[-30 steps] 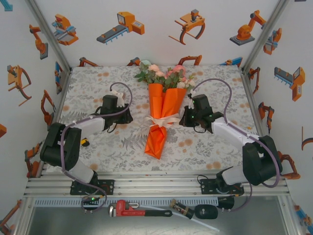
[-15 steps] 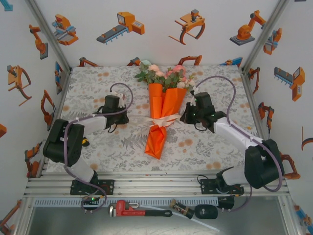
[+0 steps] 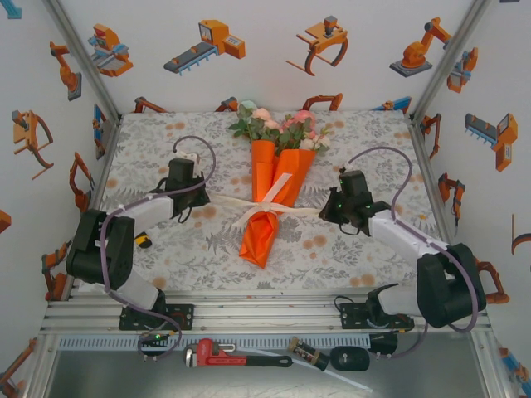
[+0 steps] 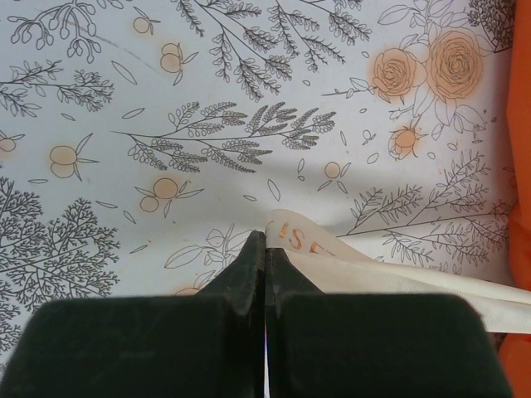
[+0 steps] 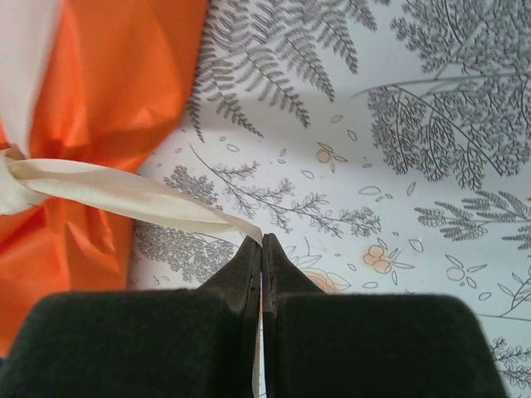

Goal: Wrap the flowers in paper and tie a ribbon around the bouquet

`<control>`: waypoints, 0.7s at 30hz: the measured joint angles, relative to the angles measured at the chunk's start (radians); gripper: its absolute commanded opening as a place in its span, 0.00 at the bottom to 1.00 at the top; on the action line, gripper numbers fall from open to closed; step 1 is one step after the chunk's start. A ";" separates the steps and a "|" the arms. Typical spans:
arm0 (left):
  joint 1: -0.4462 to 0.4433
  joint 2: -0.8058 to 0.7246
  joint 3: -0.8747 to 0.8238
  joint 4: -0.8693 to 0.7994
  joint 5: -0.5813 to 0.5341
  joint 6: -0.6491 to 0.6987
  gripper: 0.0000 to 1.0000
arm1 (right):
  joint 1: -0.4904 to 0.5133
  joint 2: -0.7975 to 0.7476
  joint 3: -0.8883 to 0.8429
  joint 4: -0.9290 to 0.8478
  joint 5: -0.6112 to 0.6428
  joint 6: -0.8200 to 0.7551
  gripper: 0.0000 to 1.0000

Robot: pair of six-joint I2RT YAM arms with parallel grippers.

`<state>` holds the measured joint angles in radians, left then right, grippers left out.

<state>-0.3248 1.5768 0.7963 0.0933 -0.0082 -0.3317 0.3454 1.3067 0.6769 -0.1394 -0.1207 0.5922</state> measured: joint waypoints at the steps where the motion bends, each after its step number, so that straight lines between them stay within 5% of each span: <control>1: 0.002 0.000 0.000 0.000 0.000 -0.002 0.00 | -0.003 0.000 -0.005 0.001 0.001 0.004 0.00; 21: 0.032 0.000 -0.027 0.005 0.002 -0.053 0.00 | -0.090 -0.013 -0.078 0.054 -0.003 0.075 0.00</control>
<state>-0.2932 1.5768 0.7696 0.0986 -0.0063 -0.3847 0.2550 1.2934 0.5987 -0.0856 -0.1242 0.6674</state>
